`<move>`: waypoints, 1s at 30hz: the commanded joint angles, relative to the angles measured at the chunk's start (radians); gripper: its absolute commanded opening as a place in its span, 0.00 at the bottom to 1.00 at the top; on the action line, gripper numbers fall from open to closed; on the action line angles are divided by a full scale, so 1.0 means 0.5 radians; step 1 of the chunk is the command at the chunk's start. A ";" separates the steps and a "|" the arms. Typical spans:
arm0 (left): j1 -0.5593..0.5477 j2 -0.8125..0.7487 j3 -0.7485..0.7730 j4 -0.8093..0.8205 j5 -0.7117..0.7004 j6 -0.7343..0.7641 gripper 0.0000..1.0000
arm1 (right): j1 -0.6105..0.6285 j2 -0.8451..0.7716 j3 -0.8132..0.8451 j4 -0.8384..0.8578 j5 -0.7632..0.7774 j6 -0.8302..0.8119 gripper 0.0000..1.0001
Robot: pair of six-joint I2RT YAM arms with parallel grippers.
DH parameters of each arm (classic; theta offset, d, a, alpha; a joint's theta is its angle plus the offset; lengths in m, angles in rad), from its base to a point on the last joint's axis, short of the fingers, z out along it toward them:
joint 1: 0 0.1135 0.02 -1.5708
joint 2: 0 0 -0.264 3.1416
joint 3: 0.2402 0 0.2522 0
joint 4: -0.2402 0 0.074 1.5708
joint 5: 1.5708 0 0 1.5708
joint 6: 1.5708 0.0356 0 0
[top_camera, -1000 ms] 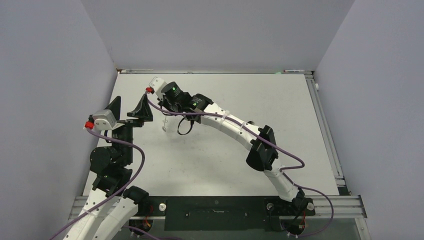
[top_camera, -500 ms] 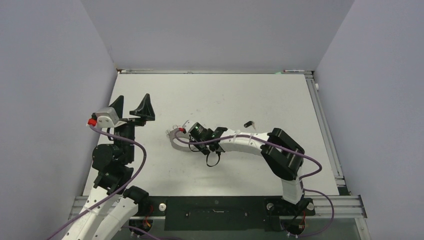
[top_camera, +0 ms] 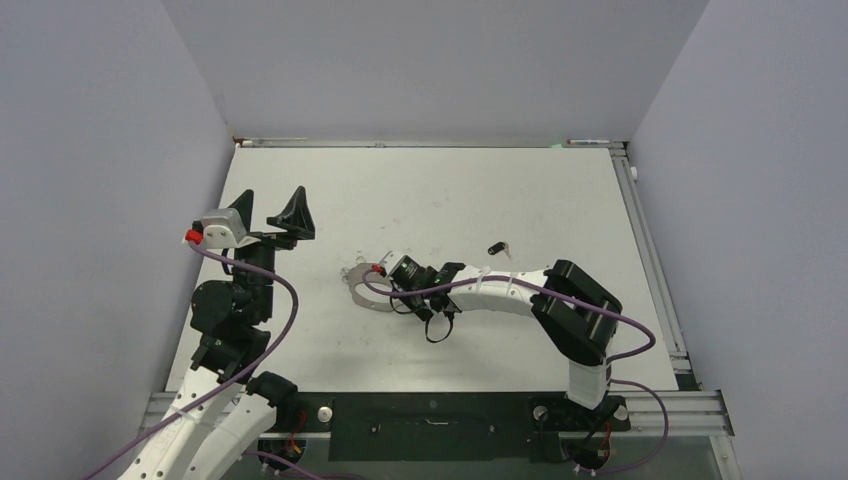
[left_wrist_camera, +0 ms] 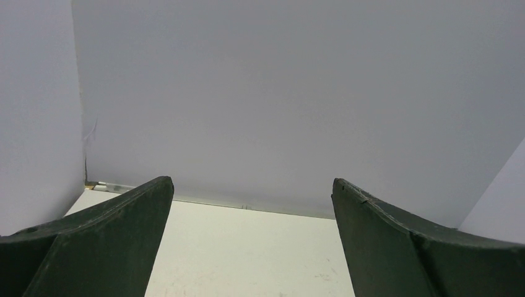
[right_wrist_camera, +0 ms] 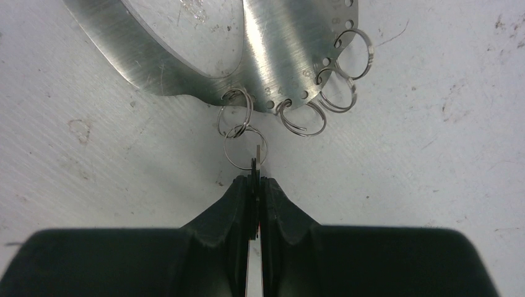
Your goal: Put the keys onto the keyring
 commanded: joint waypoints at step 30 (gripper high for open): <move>0.004 0.036 0.047 0.019 0.030 0.027 0.99 | -0.084 -0.559 -0.389 0.444 -0.014 0.281 0.27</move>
